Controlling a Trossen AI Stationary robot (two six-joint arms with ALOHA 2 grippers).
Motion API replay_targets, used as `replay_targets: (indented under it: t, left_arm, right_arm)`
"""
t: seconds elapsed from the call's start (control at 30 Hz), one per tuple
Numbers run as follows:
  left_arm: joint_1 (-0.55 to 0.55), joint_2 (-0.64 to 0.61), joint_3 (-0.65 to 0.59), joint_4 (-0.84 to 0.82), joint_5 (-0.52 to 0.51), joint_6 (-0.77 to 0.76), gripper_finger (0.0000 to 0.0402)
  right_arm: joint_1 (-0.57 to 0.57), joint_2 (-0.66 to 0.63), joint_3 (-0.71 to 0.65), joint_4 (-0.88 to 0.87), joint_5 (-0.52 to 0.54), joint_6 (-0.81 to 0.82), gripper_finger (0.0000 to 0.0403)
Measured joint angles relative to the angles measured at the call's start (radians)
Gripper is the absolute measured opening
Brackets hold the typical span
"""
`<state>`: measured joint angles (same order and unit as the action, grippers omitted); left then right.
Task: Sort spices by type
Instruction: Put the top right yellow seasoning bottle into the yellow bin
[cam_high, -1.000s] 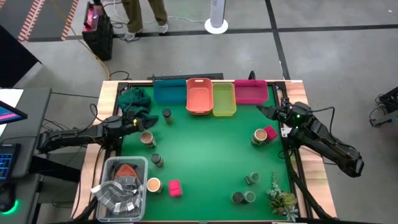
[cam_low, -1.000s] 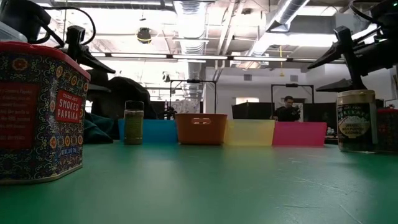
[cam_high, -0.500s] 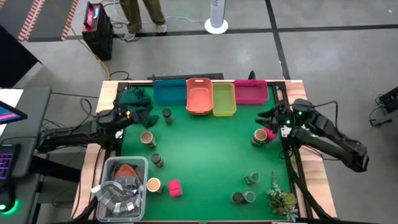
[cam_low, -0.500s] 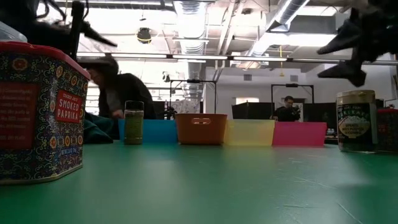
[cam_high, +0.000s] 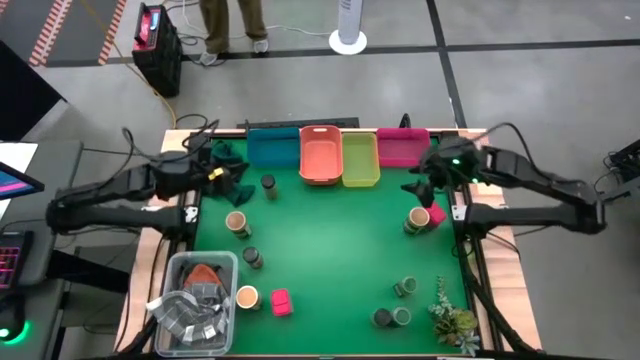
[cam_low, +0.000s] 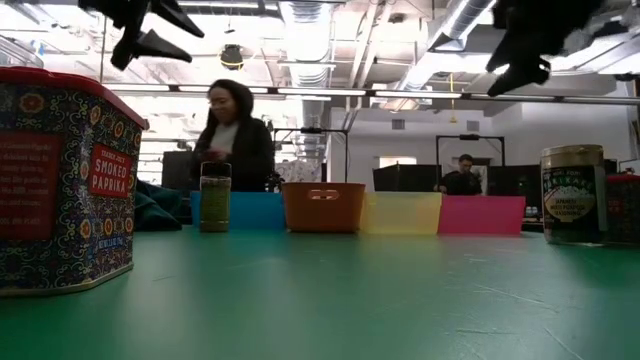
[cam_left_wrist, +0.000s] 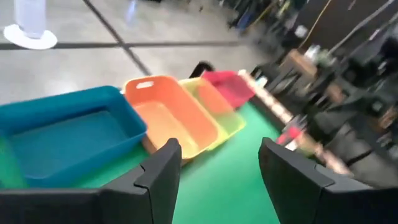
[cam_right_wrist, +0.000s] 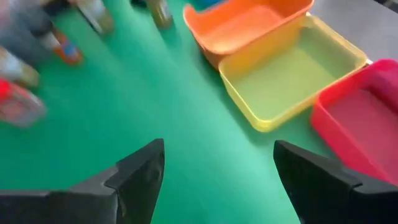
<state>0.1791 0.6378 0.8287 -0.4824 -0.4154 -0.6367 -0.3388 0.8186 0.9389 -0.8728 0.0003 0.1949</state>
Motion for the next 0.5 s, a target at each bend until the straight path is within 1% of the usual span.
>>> replay_targets:
  t: [0.17,0.3,0.37,0.5]
  left_arm:
    - [0.000,0.087,0.149,-0.167,0.016,0.069,0.0240]
    - [0.000,0.142,0.240,-0.282,0.053,0.074,0.0270]
    - [0.000,0.162,0.272,-0.319,0.080,0.071,0.0279]
    - [0.000,0.188,0.303,-0.331,0.105,0.083,0.0283]
  right_arm:
    - [0.003,0.164,0.129,-0.136,0.013,-0.099,0.0339]
    - [0.004,0.266,0.196,-0.232,0.003,-0.129,0.0378]
    - [0.012,0.316,0.227,-0.311,0.003,-0.141,0.0394]
    - [0.037,0.406,0.272,-0.442,0.002,-0.151,0.0388]
